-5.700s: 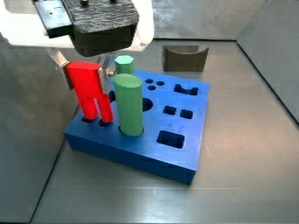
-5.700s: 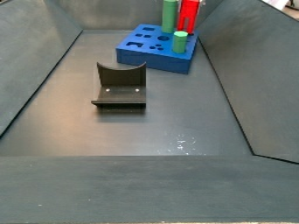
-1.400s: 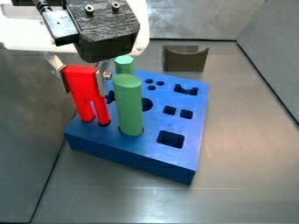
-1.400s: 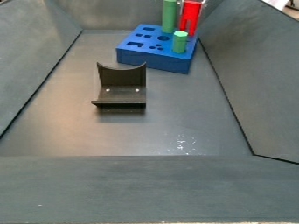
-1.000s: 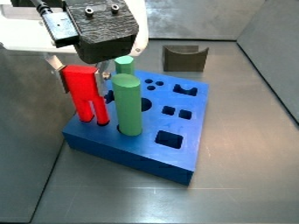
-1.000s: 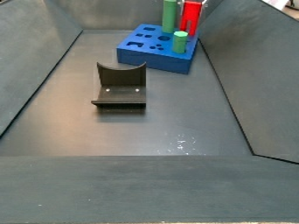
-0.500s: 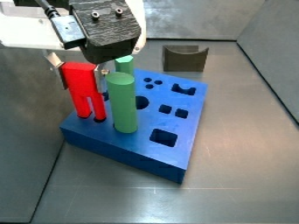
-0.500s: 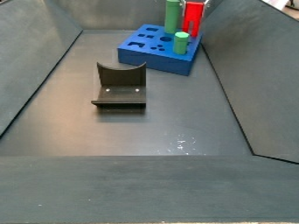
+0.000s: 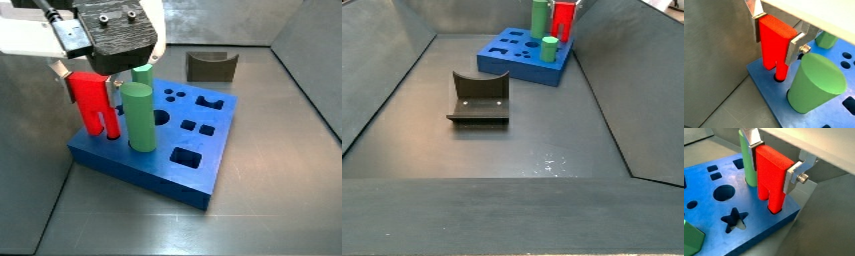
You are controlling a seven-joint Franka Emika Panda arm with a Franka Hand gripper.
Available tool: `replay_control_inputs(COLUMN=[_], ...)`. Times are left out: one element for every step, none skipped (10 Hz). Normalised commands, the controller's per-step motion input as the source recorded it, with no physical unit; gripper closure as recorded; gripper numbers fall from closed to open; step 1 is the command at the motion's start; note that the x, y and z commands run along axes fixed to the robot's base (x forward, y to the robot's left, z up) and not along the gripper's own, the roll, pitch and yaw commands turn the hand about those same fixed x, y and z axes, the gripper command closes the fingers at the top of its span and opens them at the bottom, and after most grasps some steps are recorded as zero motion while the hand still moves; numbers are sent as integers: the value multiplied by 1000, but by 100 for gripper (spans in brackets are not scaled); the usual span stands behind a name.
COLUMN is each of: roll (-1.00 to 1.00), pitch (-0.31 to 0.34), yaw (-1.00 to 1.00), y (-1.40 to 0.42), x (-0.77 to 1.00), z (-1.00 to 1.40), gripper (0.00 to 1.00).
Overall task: Pick up the square-circle object. Move up. Place the square-circle object on the fixture. Regrasp the square-circle object. Rotate the square-circle object. Move to above the board. Insert the square-circle object.
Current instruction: Insert the square-circle object.
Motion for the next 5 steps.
replay_control_inputs(roll=[96,144,157,81,0], pitch=[90,69,79,11,0], yaw=[-223,-260,-474,-234,-20], y=[66,0,-109,-3,0], x=[337,117,117,0,0], z=[-226,-274,-311,-111,0], gripper=[100,100,100,100,100])
